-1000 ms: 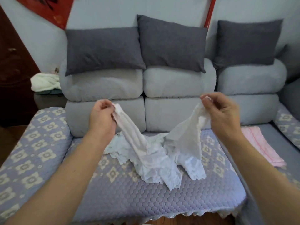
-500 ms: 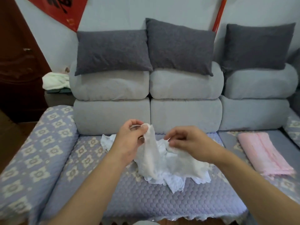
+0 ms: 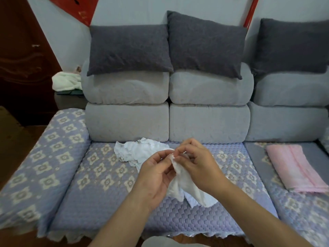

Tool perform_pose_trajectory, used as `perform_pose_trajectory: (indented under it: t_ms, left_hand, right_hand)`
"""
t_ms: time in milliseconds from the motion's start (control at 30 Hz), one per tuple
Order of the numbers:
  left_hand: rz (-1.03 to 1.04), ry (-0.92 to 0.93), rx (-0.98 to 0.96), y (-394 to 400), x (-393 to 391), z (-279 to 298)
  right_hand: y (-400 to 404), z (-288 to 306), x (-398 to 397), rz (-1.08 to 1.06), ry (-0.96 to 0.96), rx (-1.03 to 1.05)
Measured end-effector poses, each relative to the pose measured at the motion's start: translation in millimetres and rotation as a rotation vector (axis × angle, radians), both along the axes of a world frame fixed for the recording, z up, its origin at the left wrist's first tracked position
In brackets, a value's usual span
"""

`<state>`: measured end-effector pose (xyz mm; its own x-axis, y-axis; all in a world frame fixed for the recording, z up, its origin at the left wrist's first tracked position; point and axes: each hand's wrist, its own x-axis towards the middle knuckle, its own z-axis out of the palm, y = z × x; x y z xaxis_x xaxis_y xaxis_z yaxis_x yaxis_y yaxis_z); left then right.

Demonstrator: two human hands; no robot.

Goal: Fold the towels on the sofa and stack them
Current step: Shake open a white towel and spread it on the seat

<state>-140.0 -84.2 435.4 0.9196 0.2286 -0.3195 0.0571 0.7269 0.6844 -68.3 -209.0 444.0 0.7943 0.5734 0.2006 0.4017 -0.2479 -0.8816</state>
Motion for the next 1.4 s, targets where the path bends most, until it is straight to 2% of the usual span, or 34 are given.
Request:
perform_pose_trajectory:
  t_ms: [67,133,200,267,333,400,467,567,667,733,833,967,1033,1100,1133,1167,1233,1367,1400]
  left_hand:
    - [-0.006,-0.04,0.055,-0.7,-4.8,-2.7]
    - [0.015,-0.049,0.225,-1.0,-9.3,-5.9]
    - [0.067,-0.022,0.458,3.2,-14.0,-11.4]
    - [0.086,-0.017,0.61,11.8,-18.2,-14.6]
    - [0.112,0.003,0.674,23.0,-20.4,-21.4]
    - [0.148,0.034,0.677,30.2,-25.3,-30.2]
    - [0.211,0.09,0.66,30.9,-32.6,-44.2]
    - [0.33,0.139,0.558,25.8,-41.9,-59.7]
    - [0.449,0.051,0.328,21.5,-45.6,-62.5]
    - [0.556,0.062,0.299,17.0,-43.3,-54.7]
    - [0.686,0.079,0.434,7.0,-32.1,-43.2]
    - [0.835,0.085,0.676,-4.4,-17.2,-37.5]
    - [0.876,0.06,0.681,-15.2,-12.6,-34.0]
    - [0.878,0.058,0.665,-26.2,-13.8,-30.9]
    - [0.88,0.07,0.663,-31.2,-15.6,-30.7]
    - [0.884,0.075,0.659,-36.1,-17.0,-28.9]
    - [0.881,0.07,0.642,-43.6,-18.4,-26.0]
    - [0.844,0.025,0.659,-50.2,-9.9,-13.0]
    - [0.825,0.013,0.671,-49.0,-5.5,-8.7]
  right_hand:
    - [0.6,-4.1,-0.8,-0.025,-0.07,0.003]
    - [2.0,-7.2,-3.7,-0.068,-0.102,0.005]
    - [0.2,-12.4,-3.4,-0.07,0.051,0.06]
    - [-7.6,-22.0,4.2,0.047,0.243,0.058]
    - [-20.0,-42.5,15.5,0.217,0.272,-0.173]
    - [-33.6,-71.9,23.6,0.335,0.215,-0.455]
    - [-42.5,-101.2,32.6,0.37,0.149,-0.62]
    - [-46.3,-124.7,54.6,0.405,0.116,-0.67]
    - [-44.7,-131.8,89.4,0.591,0.198,-0.682]
    - [-40.8,-134.6,109.9,0.712,0.146,-0.741]
    - [-29.4,-146.9,120.3,0.911,0.018,-0.81]
    - [-19.1,-167.1,94.2,1.161,-0.042,-0.746]
    - [-12.4,-176.8,93.4,1.114,0.127,-0.65]
    - [-1.2,-188.2,105.9,0.771,0.405,-0.546]
    - [5.0,-194.1,114.6,0.583,0.408,-0.515]
    - [11.6,-198.3,124.3,0.48,0.296,-0.513]
    - [23.7,-204.4,140.0,0.523,0.149,-0.531]
    - [44.2,-202.7,165.5,0.898,0.052,-0.615]
    - [45.8,-200.4,172.4,0.956,0.084,-0.647]
